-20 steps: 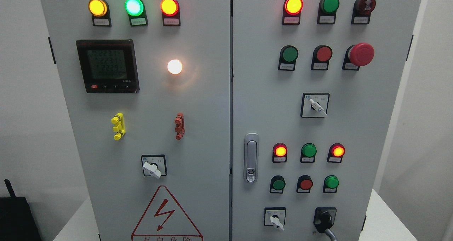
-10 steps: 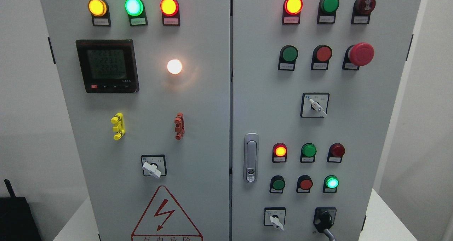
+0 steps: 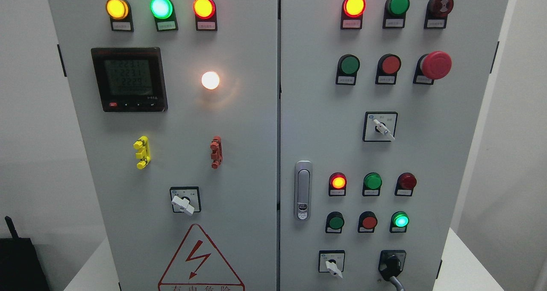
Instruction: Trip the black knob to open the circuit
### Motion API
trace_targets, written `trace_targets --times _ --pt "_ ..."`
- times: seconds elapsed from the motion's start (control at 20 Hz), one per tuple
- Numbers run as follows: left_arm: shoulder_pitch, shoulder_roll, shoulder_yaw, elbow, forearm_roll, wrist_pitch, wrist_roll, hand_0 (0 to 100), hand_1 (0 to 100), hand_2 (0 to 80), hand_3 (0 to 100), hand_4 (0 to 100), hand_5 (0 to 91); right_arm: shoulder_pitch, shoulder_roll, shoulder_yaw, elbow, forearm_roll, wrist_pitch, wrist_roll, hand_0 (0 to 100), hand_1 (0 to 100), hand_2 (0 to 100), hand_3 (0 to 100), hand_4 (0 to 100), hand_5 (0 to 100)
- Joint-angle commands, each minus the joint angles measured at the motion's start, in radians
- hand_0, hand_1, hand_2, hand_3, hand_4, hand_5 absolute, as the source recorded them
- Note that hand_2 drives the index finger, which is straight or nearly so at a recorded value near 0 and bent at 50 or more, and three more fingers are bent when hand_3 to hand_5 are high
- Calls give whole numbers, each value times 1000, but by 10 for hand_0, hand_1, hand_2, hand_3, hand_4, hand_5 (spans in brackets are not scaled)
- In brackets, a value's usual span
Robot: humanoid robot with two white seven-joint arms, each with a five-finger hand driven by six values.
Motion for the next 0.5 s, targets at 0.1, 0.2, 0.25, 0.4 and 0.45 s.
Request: trace_targets --times 0.1,0.2,0.25,0.4,0.45 --pt "0 0 0 0 -23 0 1 120 389 0 0 0 0 -4 11 2 -1 0 -2 0 0 0 0 1000 1000 1000" --pt "0 0 0 0 -23 0 1 120 389 0 0 0 0 -4 9 2 -1 0 -2 0 0 0 0 1000 1000 1000" --pt "0 0 0 0 -23 -1 1 120 389 0 0 0 0 -4 9 2 -1 0 -2 0 0 0 0 1000 1000 1000" --pt "0 0 0 0 -23 0 1 120 389 0 0 0 0 -4 9 0 0 0 -2 0 0 0 0 1000 1000 1000" --pt "0 0 0 0 -23 -1 1 120 389 0 0 0 0 -4 9 0 0 0 -2 0 0 0 0 1000 1000 1000"
